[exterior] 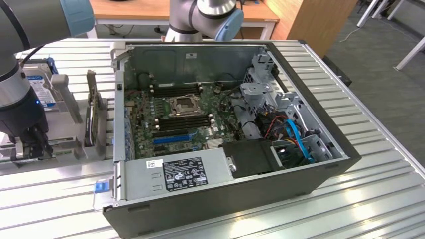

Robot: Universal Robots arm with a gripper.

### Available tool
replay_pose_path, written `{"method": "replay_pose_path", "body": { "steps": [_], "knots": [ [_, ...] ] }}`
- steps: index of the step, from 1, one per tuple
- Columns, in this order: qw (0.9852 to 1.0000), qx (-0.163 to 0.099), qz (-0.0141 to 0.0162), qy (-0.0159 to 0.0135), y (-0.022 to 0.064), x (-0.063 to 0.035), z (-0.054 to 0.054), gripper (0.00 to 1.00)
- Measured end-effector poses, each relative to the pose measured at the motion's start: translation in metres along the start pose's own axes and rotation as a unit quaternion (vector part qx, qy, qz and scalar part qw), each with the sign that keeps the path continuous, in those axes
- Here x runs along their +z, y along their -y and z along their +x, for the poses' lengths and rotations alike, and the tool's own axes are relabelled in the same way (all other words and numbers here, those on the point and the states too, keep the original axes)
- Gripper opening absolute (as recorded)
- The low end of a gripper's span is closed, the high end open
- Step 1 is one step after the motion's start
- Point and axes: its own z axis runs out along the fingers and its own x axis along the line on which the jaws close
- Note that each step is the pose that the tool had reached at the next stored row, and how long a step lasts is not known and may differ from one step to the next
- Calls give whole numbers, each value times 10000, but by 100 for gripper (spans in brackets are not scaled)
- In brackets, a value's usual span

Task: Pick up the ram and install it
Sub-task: 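Pick up the ram and move it above insertion slot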

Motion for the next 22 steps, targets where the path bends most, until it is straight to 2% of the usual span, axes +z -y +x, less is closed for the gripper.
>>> {"method": "replay_pose_path", "body": {
  "steps": [4,5,6,22],
  "knots": [
    [10000,0,0,0,0,0,0,18],
    [10000,0,0,1,0,1,0,17],
    [10000,0,0,0,0,0,0,12],
    [10000,0,1,-1,1,0,-12,12]
  ]
}}
